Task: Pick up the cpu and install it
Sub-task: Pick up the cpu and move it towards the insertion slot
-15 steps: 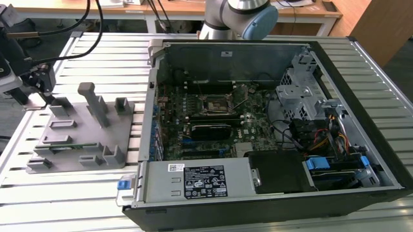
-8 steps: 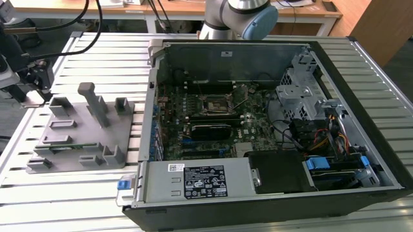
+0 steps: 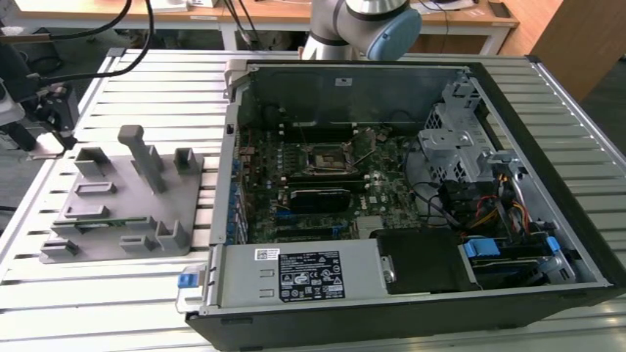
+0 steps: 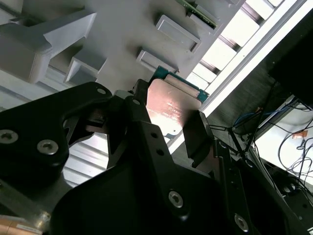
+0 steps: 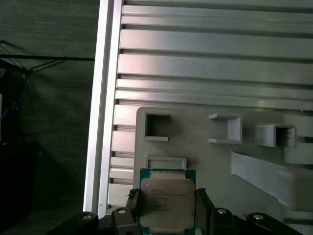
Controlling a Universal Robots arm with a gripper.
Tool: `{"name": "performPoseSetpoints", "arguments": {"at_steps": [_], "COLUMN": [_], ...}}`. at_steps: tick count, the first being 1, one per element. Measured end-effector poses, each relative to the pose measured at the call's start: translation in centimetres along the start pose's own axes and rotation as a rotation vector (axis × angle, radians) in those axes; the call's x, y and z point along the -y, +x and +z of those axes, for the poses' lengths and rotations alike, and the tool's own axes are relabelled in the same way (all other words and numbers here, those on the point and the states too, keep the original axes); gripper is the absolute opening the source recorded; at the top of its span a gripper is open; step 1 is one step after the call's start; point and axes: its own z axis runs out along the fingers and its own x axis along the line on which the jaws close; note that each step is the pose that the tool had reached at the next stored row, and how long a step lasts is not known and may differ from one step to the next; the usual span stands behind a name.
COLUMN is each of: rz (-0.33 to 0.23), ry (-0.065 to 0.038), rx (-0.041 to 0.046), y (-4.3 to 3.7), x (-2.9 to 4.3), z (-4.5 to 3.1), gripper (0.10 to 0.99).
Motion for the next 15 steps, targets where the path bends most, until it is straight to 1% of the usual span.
{"name": "performPoseSetpoints", "arguments": {"at_steps": [15], "rz": [0.0], "ry": [0.0], "rx": [0.0003], "y": [0.06], "x": [-0.36], "z": [-2.06], "gripper": [0.537]}}
